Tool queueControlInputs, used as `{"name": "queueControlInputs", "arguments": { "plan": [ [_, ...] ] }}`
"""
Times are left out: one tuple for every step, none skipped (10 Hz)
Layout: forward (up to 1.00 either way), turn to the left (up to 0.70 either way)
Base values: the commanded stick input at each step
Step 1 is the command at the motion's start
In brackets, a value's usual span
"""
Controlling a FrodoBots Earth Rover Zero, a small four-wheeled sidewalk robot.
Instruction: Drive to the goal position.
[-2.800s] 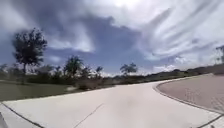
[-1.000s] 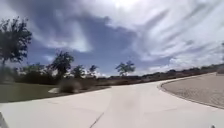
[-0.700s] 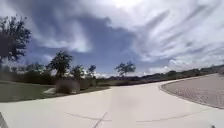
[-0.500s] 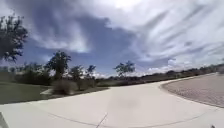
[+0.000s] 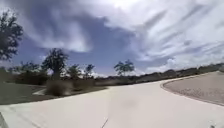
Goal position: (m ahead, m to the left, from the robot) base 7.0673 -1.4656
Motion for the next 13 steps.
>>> {"name": "queueControlInputs", "arguments": {
  "plan": [
    [0.85,-0.34],
    [0.85,-0.33],
    [0.85,0.00],
    [0.85,0.00],
    [0.85,0.00],
    [0.85,-0.34],
    [0.85,-0.34],
    [0.85,-0.04],
    [0.85,0.00],
    [0.85,0.00],
    [0.85,0.00],
    [0.85,0.00],
    [0.85,0.00]
  ]
}}
